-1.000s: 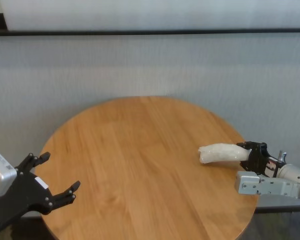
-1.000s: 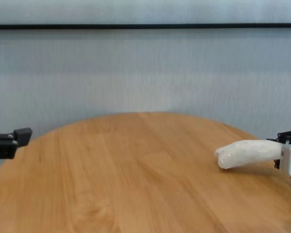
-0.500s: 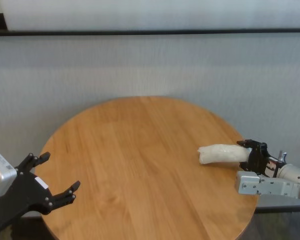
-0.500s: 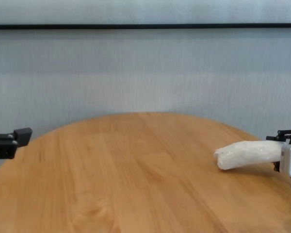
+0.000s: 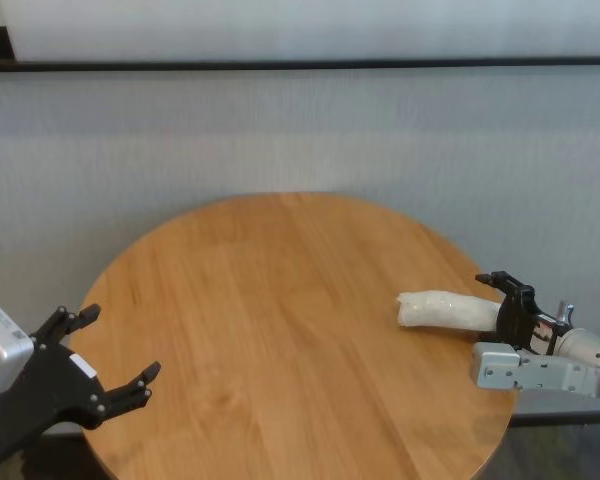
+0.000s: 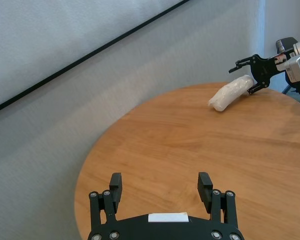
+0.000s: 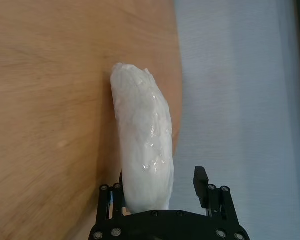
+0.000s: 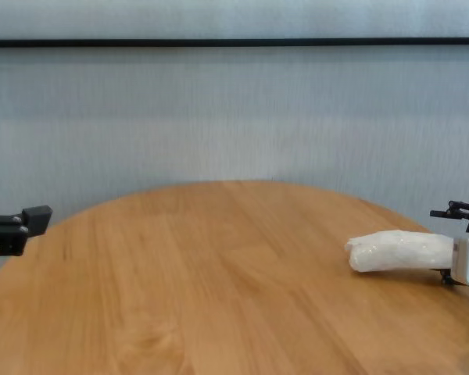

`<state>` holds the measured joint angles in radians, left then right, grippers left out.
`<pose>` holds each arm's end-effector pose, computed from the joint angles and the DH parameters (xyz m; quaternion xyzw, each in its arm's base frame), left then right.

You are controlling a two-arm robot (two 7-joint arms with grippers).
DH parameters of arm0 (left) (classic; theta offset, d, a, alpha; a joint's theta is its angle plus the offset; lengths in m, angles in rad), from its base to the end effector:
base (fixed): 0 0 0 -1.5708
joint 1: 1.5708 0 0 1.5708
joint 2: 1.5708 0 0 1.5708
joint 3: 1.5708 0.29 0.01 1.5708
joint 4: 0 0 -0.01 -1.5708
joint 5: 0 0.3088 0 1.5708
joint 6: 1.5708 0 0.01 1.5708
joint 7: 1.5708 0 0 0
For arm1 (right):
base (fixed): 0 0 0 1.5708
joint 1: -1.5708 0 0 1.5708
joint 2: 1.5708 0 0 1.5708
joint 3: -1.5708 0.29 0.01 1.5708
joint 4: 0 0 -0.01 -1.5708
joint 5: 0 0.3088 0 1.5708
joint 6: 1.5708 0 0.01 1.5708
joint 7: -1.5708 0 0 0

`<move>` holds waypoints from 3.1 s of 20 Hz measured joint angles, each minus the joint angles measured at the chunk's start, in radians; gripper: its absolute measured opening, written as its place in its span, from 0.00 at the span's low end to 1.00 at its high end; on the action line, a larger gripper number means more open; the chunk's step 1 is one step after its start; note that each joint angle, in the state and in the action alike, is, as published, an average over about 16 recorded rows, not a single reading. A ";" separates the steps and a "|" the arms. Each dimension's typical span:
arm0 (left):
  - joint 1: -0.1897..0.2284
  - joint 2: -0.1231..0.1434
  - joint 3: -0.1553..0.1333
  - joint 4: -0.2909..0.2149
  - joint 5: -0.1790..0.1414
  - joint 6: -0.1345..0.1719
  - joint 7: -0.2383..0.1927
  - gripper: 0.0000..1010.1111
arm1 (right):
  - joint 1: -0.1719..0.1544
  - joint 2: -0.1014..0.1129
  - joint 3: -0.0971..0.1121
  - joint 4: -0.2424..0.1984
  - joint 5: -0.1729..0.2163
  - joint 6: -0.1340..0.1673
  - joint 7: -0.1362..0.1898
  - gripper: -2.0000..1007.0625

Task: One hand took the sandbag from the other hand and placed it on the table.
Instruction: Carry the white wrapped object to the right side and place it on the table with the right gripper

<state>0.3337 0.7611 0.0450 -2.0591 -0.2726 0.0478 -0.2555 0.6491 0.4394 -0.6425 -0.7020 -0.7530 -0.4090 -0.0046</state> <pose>0.2413 0.0935 -0.2082 0.1537 -0.1401 0.4546 0.8661 0.4595 -0.1128 -0.3302 -0.4306 -0.4608 -0.3235 0.7054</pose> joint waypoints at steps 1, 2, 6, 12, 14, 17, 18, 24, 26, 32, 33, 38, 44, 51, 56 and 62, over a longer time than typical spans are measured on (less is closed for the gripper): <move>0.000 0.000 0.000 0.000 0.000 0.000 0.000 0.99 | 0.000 0.000 0.000 0.000 0.000 0.000 0.000 0.75; 0.000 0.000 0.000 0.000 0.000 0.000 0.000 0.99 | 0.000 0.000 0.000 0.000 0.000 0.000 0.000 0.78; 0.000 0.000 0.000 0.000 0.000 0.000 0.000 0.99 | 0.000 0.000 0.000 0.000 0.000 0.000 -0.001 0.88; 0.000 0.000 0.000 0.000 0.000 0.000 0.000 0.99 | 0.000 0.000 0.000 -0.001 0.001 0.000 -0.001 0.97; 0.000 0.000 0.000 0.000 0.000 0.000 0.000 0.99 | 0.000 0.000 0.000 -0.001 0.001 0.000 -0.001 0.98; 0.000 0.000 0.000 0.000 0.000 0.000 0.000 0.99 | 0.000 0.000 0.000 -0.001 0.001 0.000 -0.001 0.99; 0.000 0.000 0.000 0.000 0.000 0.000 0.000 0.99 | 0.000 0.000 0.000 -0.001 0.001 0.000 -0.001 0.99; 0.000 0.000 0.000 0.000 0.000 0.000 0.000 0.99 | -0.005 0.005 0.001 -0.014 0.002 0.001 0.005 0.99; 0.000 0.000 0.000 0.000 0.000 0.000 0.000 0.99 | -0.010 0.009 0.002 -0.027 0.004 0.003 0.009 0.99; 0.000 0.000 0.000 0.000 0.000 0.000 0.000 0.99 | -0.030 0.026 0.009 -0.080 0.015 0.009 0.029 0.99; 0.000 0.000 0.000 0.000 0.000 0.000 0.000 0.99 | -0.034 0.029 0.011 -0.090 0.017 0.010 0.033 0.99; 0.000 0.000 0.000 0.000 0.000 0.000 0.000 0.99 | -0.054 0.048 0.022 -0.143 0.031 0.017 0.054 0.99; 0.000 0.000 0.000 0.000 0.000 0.000 0.000 0.99 | -0.068 0.065 0.035 -0.183 0.044 0.024 0.070 0.99; 0.000 0.000 0.000 0.000 0.000 0.000 0.000 0.99 | -0.077 0.083 0.050 -0.216 0.050 0.034 0.079 0.99; 0.000 0.000 0.000 0.000 0.000 0.000 0.000 0.99 | -0.080 0.094 0.061 -0.235 0.050 0.042 0.080 0.99; 0.000 0.000 0.000 0.000 0.000 0.000 0.000 0.99 | -0.080 0.103 0.072 -0.255 0.047 0.051 0.079 0.99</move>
<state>0.3337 0.7611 0.0449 -2.0591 -0.2726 0.0478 -0.2555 0.5686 0.5422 -0.5709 -0.9570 -0.7065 -0.3582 0.0747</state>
